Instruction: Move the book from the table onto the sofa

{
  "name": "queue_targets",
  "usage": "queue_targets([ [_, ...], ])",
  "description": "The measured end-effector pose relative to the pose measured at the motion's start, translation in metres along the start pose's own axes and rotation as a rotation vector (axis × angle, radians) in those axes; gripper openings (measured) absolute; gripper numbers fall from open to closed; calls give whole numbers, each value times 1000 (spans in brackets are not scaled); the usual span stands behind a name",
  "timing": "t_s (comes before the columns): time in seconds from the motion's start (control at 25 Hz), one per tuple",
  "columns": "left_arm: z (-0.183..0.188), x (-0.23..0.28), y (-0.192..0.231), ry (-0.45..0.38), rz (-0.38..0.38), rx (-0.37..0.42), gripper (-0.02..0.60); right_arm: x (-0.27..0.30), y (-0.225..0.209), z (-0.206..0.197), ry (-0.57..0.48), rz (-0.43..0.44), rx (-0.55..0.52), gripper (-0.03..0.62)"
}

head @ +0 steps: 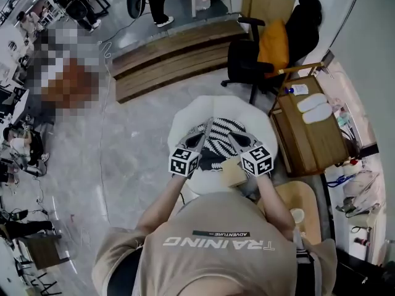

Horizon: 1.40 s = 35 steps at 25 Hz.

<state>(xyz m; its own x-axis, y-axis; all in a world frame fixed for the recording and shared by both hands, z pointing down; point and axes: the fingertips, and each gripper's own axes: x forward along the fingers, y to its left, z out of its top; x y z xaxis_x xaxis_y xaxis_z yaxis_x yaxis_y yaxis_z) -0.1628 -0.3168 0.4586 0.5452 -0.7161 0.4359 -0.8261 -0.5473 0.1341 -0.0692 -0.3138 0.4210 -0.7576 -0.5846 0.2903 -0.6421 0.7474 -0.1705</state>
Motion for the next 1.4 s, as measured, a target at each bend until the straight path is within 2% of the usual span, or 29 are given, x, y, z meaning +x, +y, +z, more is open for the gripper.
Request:
queue_targets([
  [0.12, 36, -5, 8, -72, 10, 23, -9, -1, -1, 47, -99, -11, -52, 5],
  [0.24, 78, -20, 6, -177, 21, 39, -9, -6, 7, 92, -159, -26, -113, 5],
  [0.36, 111, -34, 9, -250, 52, 103, -9, -9, 12, 129, -256, -22, -71, 5],
  [0.44, 123, -36, 8, -276, 59, 124, -9, -12, 12, 141, -279, -47, -78, 5],
  [0.6, 138, -45, 1, -325, 68, 140, -9, -19, 9, 143, -263, -94, -108, 5],
  [0.8, 138, -43, 0, -288, 71, 180, -9, -28, 8, 141, -262, -134, -80, 5],
  [0.96, 142, -38, -3, -306, 79, 166, -9, -23, 3, 133, -239, -148, -110, 5],
  [1.08, 138, -39, -6, -301, 80, 173, -9, -21, 9, 126, -223, -139, -114, 5],
  [1.4, 116, -64, 2, -276, 107, 127, -9, -13, 26, 119, -198, -96, -101, 5],
])
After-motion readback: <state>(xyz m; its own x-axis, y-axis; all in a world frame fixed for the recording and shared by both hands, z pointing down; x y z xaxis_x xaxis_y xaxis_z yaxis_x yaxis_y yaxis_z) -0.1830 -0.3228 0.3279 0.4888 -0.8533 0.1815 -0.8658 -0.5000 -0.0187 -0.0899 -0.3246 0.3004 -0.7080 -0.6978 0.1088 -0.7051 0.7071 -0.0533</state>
